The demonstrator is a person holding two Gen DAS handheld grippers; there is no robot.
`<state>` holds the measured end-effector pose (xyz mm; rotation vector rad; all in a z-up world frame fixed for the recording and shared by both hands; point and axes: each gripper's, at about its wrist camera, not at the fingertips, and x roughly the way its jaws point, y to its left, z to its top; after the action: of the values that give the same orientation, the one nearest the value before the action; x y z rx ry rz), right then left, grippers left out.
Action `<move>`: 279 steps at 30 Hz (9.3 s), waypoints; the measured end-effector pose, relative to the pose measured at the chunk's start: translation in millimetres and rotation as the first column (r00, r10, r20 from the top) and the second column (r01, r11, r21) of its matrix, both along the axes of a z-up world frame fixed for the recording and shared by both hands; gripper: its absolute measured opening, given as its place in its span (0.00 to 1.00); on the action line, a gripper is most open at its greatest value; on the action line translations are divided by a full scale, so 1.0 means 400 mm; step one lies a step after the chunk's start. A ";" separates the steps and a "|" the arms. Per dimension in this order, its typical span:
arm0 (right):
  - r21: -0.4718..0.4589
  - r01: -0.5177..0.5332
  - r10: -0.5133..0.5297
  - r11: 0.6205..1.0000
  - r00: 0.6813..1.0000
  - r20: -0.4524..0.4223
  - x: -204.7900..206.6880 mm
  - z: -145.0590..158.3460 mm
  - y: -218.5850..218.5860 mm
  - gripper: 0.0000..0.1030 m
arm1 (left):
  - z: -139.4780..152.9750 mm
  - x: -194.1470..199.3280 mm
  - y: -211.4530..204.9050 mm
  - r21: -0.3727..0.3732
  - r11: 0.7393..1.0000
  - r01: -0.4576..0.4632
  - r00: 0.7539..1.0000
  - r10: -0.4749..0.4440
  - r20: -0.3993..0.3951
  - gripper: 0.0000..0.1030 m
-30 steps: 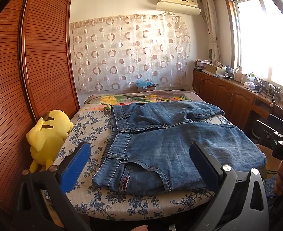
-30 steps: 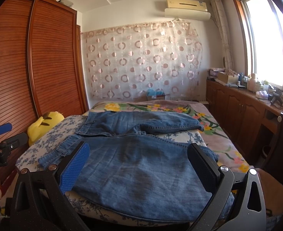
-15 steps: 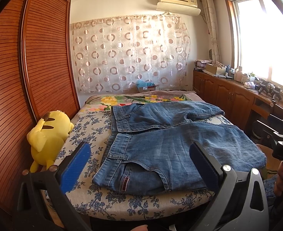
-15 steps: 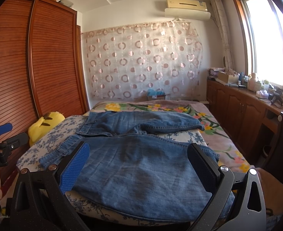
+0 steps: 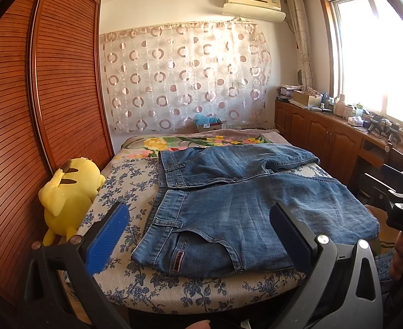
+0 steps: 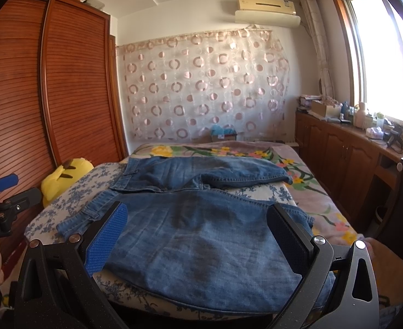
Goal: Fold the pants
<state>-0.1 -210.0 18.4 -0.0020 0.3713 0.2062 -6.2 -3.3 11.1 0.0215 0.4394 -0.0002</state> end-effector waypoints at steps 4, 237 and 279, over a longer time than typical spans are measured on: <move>0.001 0.000 0.000 1.000 1.000 -0.001 0.000 0.000 0.000 1.00 | 0.001 0.000 0.000 -0.001 1.000 0.001 1.000 -0.001 0.000 1.00; -0.289 -0.119 0.126 0.950 0.992 0.005 0.149 0.134 -0.108 0.01 | 0.039 0.133 0.299 -0.169 0.984 0.058 0.998 -0.059 -0.004 0.01; -0.394 -0.119 0.114 0.911 0.993 -0.036 0.737 0.051 -0.055 0.01 | -0.018 0.670 0.315 -0.072 0.997 -0.002 0.989 -0.008 -0.147 0.02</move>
<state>294.7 -232.1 38.8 -0.4245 0.4211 0.2467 261.9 122.8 3.9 -0.0495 0.5873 -0.0207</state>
